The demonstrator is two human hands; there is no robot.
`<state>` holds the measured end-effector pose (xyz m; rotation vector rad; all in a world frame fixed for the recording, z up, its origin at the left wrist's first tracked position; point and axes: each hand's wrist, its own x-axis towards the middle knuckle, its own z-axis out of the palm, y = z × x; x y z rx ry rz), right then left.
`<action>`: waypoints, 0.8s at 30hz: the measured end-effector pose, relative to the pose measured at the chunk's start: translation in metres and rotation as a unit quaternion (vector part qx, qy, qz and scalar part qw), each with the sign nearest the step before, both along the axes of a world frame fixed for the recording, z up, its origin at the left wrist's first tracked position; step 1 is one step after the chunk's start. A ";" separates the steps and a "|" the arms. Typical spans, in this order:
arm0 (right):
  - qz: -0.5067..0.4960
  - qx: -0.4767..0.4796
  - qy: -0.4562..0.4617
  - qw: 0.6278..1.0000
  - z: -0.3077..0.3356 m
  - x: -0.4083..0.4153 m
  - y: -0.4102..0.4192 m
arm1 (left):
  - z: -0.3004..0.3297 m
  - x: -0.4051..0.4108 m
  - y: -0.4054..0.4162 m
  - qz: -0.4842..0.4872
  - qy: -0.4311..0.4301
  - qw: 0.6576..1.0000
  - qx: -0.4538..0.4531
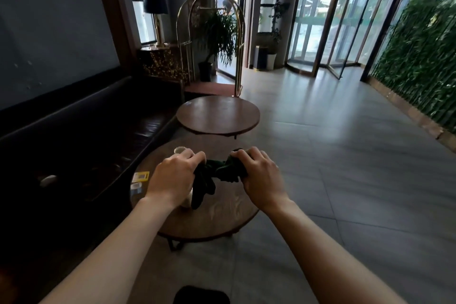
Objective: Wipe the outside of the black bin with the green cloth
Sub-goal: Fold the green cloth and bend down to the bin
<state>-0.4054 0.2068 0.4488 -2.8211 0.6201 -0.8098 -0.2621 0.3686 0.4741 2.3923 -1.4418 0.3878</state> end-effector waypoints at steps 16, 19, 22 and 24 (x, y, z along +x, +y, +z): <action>0.001 0.174 0.020 0.985 -0.124 0.015 0.082 | -0.123 0.018 0.064 -0.036 0.171 0.985 0.003; -0.002 0.225 0.005 0.974 -0.146 0.025 0.097 | -0.144 0.027 0.074 -0.043 0.200 0.979 -0.010; 0.000 0.250 0.003 0.968 -0.163 0.033 0.108 | -0.162 0.036 0.083 -0.055 0.212 0.976 -0.010; 0.005 0.255 0.007 0.967 -0.174 0.039 0.113 | -0.173 0.043 0.087 -0.062 0.216 0.974 -0.009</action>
